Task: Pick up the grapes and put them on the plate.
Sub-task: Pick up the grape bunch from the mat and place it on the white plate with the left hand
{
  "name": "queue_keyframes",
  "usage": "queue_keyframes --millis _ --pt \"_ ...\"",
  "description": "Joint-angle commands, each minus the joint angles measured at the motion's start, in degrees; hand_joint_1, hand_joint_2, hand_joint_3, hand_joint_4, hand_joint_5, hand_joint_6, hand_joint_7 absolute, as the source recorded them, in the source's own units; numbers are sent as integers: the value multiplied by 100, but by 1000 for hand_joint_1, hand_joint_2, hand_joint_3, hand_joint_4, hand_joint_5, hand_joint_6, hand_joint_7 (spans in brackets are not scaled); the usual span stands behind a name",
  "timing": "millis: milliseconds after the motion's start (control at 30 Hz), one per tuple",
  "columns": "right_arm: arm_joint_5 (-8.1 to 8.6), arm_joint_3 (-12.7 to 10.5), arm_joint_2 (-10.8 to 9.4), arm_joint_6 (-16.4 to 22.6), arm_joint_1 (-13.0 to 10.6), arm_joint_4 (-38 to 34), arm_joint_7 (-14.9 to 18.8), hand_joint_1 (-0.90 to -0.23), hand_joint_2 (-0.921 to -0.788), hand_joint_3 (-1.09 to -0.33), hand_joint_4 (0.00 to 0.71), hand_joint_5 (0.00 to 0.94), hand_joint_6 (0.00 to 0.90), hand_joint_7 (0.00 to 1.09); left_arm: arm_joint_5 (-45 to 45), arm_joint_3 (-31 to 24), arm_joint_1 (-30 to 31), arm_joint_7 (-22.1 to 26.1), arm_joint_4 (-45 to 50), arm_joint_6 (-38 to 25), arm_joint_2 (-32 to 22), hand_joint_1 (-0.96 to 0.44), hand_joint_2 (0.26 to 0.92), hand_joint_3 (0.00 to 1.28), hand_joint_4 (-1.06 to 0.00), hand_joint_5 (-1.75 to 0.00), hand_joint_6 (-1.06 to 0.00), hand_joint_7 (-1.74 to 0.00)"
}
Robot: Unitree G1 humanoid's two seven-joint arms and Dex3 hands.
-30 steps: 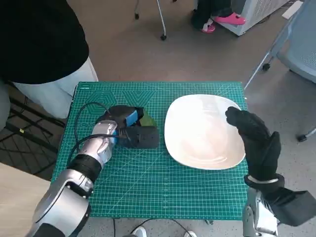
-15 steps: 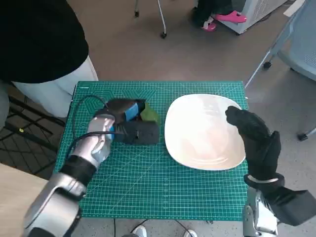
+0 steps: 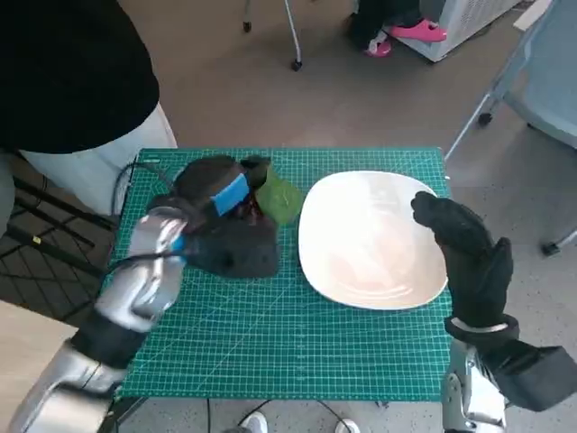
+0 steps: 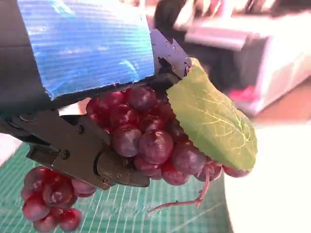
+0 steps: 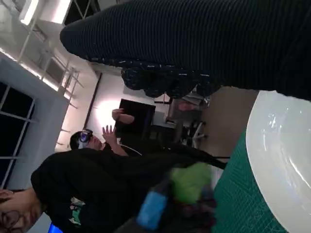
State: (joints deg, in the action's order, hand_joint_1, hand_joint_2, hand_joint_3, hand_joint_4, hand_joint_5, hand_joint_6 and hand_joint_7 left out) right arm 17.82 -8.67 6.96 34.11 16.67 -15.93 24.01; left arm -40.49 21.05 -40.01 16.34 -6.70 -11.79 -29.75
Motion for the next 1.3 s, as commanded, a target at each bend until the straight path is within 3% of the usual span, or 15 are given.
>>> queue_keyframes --millis 33,633,967,1300 --pt "-35 1 -49 -16 -77 -107 -42 -614 -921 -883 545 1 189 534 -51 -240 185 -30 494 30 -108 3 921 129 -618 -1184 -563 -1274" --pt "-17 -22 -65 61 -77 -150 -33 -611 -921 -882 546 1 193 529 -163 23 -90 364 454 179 240 3 921 145 -610 -1203 -534 -1298" --pt "-5 -79 -27 115 -126 -157 -29 -606 -921 -884 546 1 195 526 -220 411 -724 615 100 253 908 2 921 117 -637 -1247 -574 -1191" --pt "16 -156 0 145 -297 21 -64 -606 -921 -880 548 3 199 520 -239 772 -1562 410 -1131 660 1679 3 920 133 -644 -1286 -537 -1184"
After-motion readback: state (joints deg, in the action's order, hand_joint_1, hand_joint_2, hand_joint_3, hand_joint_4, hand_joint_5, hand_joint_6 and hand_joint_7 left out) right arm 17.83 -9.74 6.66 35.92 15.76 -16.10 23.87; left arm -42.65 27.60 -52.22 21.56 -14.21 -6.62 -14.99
